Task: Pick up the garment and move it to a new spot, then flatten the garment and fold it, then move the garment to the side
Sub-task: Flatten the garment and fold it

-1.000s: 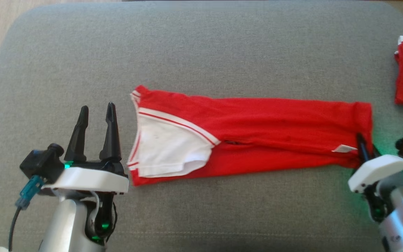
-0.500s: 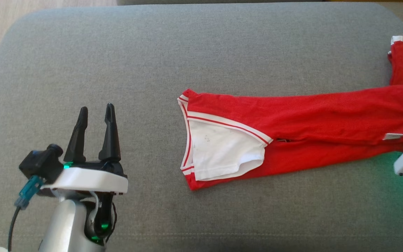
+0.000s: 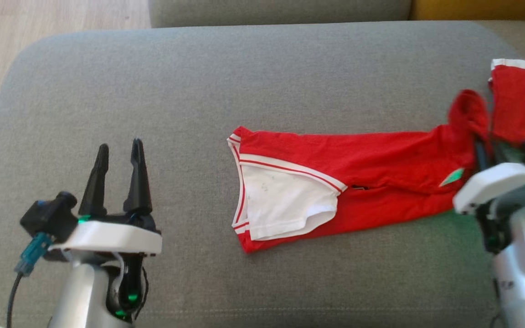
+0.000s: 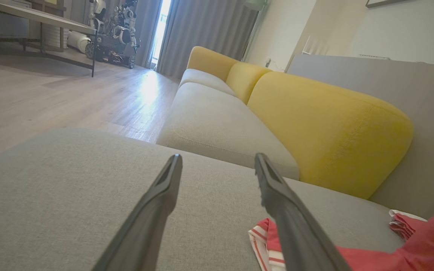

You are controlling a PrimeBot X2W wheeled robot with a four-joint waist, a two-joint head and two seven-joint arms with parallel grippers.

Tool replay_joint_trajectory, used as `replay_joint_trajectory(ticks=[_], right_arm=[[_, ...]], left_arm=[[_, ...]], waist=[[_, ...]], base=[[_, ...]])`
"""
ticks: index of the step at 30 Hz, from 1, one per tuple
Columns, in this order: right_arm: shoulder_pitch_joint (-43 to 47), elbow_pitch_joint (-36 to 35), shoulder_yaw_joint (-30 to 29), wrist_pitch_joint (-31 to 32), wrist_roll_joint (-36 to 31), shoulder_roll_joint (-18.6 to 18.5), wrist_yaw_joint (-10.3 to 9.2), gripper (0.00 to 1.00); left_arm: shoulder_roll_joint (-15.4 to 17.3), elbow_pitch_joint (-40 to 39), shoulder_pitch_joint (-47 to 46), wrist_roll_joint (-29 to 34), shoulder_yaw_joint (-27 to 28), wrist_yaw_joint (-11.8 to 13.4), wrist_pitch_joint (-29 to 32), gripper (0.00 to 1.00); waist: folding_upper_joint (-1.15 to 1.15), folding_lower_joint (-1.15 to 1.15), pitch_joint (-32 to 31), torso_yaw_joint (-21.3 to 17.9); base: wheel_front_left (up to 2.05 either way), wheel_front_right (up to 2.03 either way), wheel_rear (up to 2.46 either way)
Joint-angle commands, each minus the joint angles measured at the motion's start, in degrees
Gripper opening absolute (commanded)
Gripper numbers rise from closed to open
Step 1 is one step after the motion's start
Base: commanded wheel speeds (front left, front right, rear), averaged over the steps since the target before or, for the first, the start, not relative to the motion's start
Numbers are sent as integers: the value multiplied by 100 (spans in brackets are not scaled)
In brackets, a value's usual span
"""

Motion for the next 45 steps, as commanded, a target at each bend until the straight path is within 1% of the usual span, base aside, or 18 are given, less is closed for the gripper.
replay_joint_trajectory(ticks=[1, 4, 5, 9, 14, 16, 18, 23, 29, 30, 38, 41, 42, 43, 45], right_arm=[[25, -364, 208, 66, 41, 58, -5, 0], [169, -913, 481, 338, 193, 305, -5, 0], [268, -1302, 683, 532, 332, 474, -5, 0], [460, -2037, 1122, 864, 601, 732, -5, 0], [612, -2702, 1679, 1117, 983, 906, -5, 0], [641, -2834, 1858, 1140, 1134, 926, -5, 0], [680, -2893, 2117, 1108, 1501, 931, -5, 0], [659, -2655, 2640, 884, 2212, 934, -5, 0], [431, -2111, 3193, 497, 2657, 935, -5, 0], [431, -2111, 3193, 497, 2657, 935, -5, 0], [-20, -1181, 3717, -16, 3173, 935, -5, 0], [-190, -907, 3994, -78, 3300, 935, -5, 0], [-233, -841, 4079, -100, 3333, 935, -5, 75], [-259, -794, 4161, -103, 3405, 935, -5, 100], [-320, -743, 4289, -152, 3517, 935, -5, 100]], left_arm=[[31, -174, -47, -66, 197, 5, -52, 100], [31, -169, -10, -89, 176, 4, -52, 100], [31, -166, 0, -102, 162, 6, -52, 100], [31, -162, 9, -118, 138, 9, -52, 100], [31, -152, -10, -128, 95, -2, -52, 100], [31, -142, -20, -137, 82, -6, -52, 100], [31, -134, -29, -154, 61, -2, -52, 100], [31, -110, -39, -199, 11, 4, -52, 100], [31, -101, -58, -248, -26, 25, -52, 100], [31, -101, -58, -248, -26, 25, -52, 100], [31, -76, -81, -335, -125, 52, -52, 100], [31, -63, -90, -347, -136, 57, -52, 100], [31, -53, -92, -345, -134, 57, -52, 100], [31, -44, -94, -343, -124, 60, -52, 100], [31, -30, -90, -334, -93, 66, -52, 100]], waist=[[0, 0, -33, -29], [0, 0, -67, -60], [0, 0, -82, -75], [0, 0, -100, -79], [0, 0, -68, -25], [0, 0, -44, 21], [0, 0, -27, 79], [0, 0, 29, 239], [0, 0, 133, 430], [0, 0, 133, 430], [0, 0, 226, 624], [0, 0, 242, 657], [0, 0, 241, 662], [0, 0, 233, 664], [0, 0, 218, 651]], base=[[0, 0, 0], [0, 0, 0], [0, 0, 0], [0, 0, 0], [0, 0, 0], [0, 0, 0], [0, 0, 0], [0, 0, 0], [0, 0, 0], [0, 0, 0], [0, 0, 0], [0, 0, 0], [0, 0, 0], [0, 0, 0], [0, 0, 0]])
